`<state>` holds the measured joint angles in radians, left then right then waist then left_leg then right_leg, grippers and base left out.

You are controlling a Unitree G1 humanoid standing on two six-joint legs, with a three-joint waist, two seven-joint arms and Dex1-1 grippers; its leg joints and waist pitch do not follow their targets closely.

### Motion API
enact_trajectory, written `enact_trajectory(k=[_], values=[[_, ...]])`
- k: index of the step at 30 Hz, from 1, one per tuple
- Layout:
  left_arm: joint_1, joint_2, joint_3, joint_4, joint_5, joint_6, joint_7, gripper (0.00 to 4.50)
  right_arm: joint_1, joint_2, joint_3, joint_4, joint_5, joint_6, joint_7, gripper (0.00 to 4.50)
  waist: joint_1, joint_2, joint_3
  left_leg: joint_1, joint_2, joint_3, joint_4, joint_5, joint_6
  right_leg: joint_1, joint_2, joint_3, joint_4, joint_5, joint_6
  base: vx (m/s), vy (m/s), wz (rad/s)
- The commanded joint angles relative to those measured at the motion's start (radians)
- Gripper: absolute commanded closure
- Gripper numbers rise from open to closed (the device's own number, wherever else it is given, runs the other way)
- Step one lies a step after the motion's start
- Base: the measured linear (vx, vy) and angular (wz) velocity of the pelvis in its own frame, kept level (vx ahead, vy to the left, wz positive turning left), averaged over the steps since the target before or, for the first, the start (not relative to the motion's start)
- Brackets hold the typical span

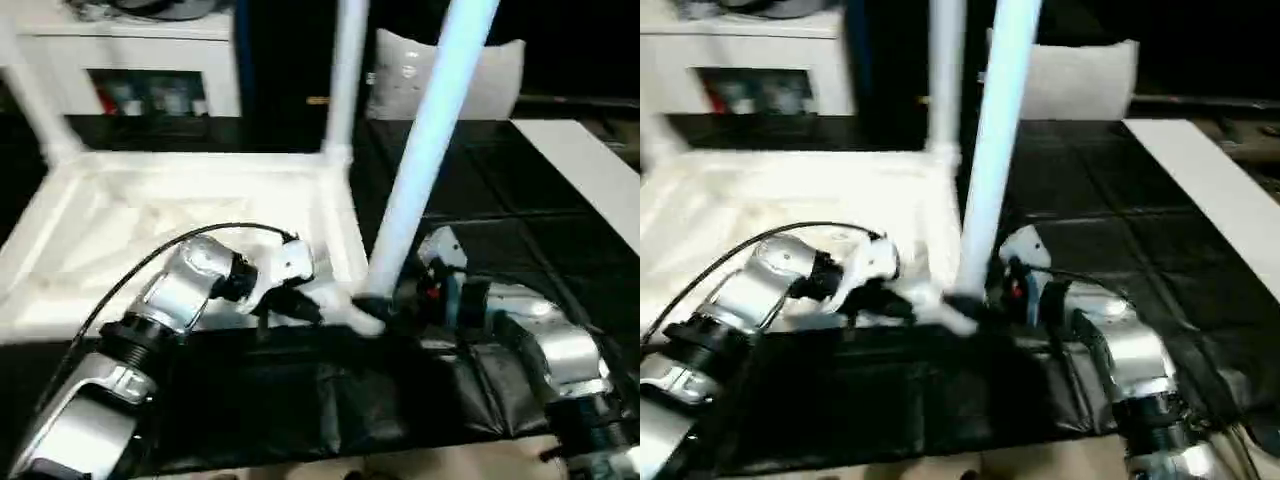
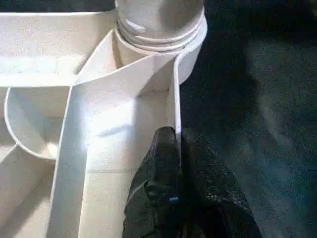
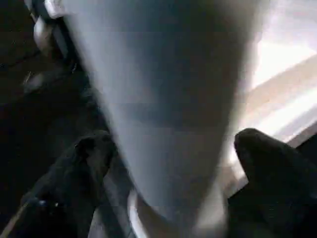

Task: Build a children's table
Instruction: Rotate leg to tighten

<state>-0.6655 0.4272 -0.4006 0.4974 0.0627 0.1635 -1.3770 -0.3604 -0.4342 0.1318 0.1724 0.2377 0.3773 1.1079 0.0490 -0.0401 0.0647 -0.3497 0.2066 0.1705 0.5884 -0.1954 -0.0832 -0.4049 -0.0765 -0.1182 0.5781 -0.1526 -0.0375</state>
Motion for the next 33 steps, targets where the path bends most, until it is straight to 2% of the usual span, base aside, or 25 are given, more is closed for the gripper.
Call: enact_trajectory(k=[1,2,3,4,5,9,10,11,18,21,23,24,26,27,33], values=[[-0.009,0.01,-0.034,-0.017,0.003,-0.041,-0.058,4.5,-0.016,-0.026,0.017,0.016,0.0,-0.024,0.056,0.02,-0.002,0.009,-0.064,0.011,0.036,-0.001,-0.068,-0.174,0.066,0.056,-0.072,0.067,-0.062,-0.262,-0.197,0.0,0.0,0.0],[-0.009,0.018,-0.039,-0.015,0.002,-0.059,-0.077,4.5,-0.022,-0.038,0.027,0.025,0.0,-0.038,0.081,0.02,0.0,0.008,-0.065,0.01,0.035,-0.001,-0.068,-0.173,0.065,0.058,-0.074,0.066,-0.062,-0.264,-0.196,0.0,0.0,0.0],[-0.009,0.025,-0.044,-0.016,0.001,-0.067,-0.095,4.5,-0.027,-0.048,0.037,0.034,0.001,-0.052,0.109,0.02,0.004,0.003,-0.068,0.005,0.033,-0.002,-0.066,-0.168,0.064,0.062,-0.076,0.065,-0.06,-0.277,-0.189,0.0,0.0,0.0],[-0.009,0.027,-0.047,-0.016,0.001,-0.072,-0.103,4.5,-0.029,-0.052,0.04,0.038,0.001,-0.06,0.121,0.02,0.005,0.004,-0.067,0.005,0.033,-0.001,-0.066,-0.165,0.064,0.062,-0.076,0.065,-0.061,-0.282,-0.185,0.0,0.0,0.0],[-0.011,0.034,-0.053,-0.015,0.002,-0.087,-0.122,4.5,-0.034,-0.059,0.045,0.048,0.004,-0.069,0.152,0.02,0.008,-0.003,-0.069,0.005,0.033,0.0,-0.065,-0.156,0.065,0.062,-0.077,0.065,-0.06,-0.288,-0.181,0.0,0.0,0.0],[-0.012,0.045,-0.063,-0.017,0.002,-0.115,-0.161,4.5,-0.046,-0.068,0.055,0.061,0.014,-0.065,0.22,0.29,0.014,0.0,-0.071,0.003,0.036,0.0,-0.064,-0.133,0.068,0.062,-0.076,0.064,-0.056,-0.271,-0.184,0.0,0.0,0.0],[-0.013,0.049,-0.069,-0.02,-0.001,-0.123,-0.175,4.5,-0.057,-0.068,0.064,0.071,0.025,-0.061,0.243,0.39,0.014,-0.007,-0.072,0.003,0.036,0.001,-0.063,-0.132,0.069,0.062,-0.075,0.064,-0.055,-0.27,-0.184,0.0,0.0,0.0],[-0.013,0.049,-0.069,-0.02,-0.001,-0.123,-0.175,4.5,-0.057,-0.068,0.064,0.071,0.025,-0.061,0.243,0.49,0.016,-0.002,-0.071,0.003,0.037,0.0,-0.064,-0.131,0.069,0.062,-0.076,0.064,-0.054,-0.272,-0.186,0.0,0.0,0.0],[-0.011,0.044,-0.078,-0.026,-0.009,-0.146,-0.199,4.5,-0.058,-0.051,0.089,0.077,0.062,-0.04,0.307,1.11,0.026,-0.004,-0.074,0.003,0.037,0.001,-0.063,-0.13,0.063,0.062,-0.076,0.063,-0.054,-0.276,-0.178,0.0,0.0,0.0],[-0.013,0.041,-0.08,-0.023,-0.008,-0.151,-0.202,4.5,-0.05,-0.049,0.094,0.069,0.066,-0.03,0.321,1.24,0.034,-0.003,-0.074,0.006,0.037,0.002,-0.063,-0.13,0.057,0.06,-0.076,0.063,-0.055,-0.281,-0.174,0.0,0.0,0.0],[-0.014,0.04,-0.081,-0.02,-0.009,-0.155,-0.203,4.5,-0.049,-0.053,0.1,0.068,0.072,-0.02,0.329,1.53,0.035,-0.005,-0.075,0.005,0.036,0.001,-0.062,-0.131,0.055,0.061,-0.075,0.063,-0.054,-0.284,-0.172,0.0,0.0,0.0],[-0.015,0.04,-0.082,-0.018,-0.009,-0.158,-0.202,4.5,-0.048,-0.056,0.104,0.067,0.073,-0.017,0.334,1.6,0.036,-0.002,-0.074,0.004,0.037,0.001,-0.063,-0.131,0.055,0.061,-0.076,0.063,-0.054,-0.284,-0.17,0.0,0.0,0.0],[-0.016,0.04,-0.082,-0.015,-0.009,-0.161,-0.203,4.5,-0.047,-0.059,0.107,0.065,0.076,-0.012,0.338,1.72,0.035,-0.004,-0.074,0.004,0.036,0.001,-0.063,-0.129,0.053,0.061,-0.075,0.063,-0.054,-0.283,-0.168,0.0,0.0,0.0],[-0.016,0.041,-0.082,-0.013,-0.008,-0.163,-0.202,4.5,-0.047,-0.06,0.107,0.064,0.076,-0.01,0.34,1.97,0.035,-0.004,-0.074,0.004,0.036,0.001,-0.062,-0.128,0.053,0.061,-0.075,0.063,-0.054,-0.283,-0.167,0.0,0.0,0.0],[-0.013,0.037,-0.075,-0.01,-0.007,-0.152,-0.185,4.5,-0.039,-0.059,0.106,0.046,0.093,0.02,0.341,2.3,0.036,-0.006,-0.074,0.004,0.035,0.001,-0.062,-0.124,0.054,0.061,-0.074,0.063,-0.054,-0.282,-0.166,0.0,0.0,0.0]])
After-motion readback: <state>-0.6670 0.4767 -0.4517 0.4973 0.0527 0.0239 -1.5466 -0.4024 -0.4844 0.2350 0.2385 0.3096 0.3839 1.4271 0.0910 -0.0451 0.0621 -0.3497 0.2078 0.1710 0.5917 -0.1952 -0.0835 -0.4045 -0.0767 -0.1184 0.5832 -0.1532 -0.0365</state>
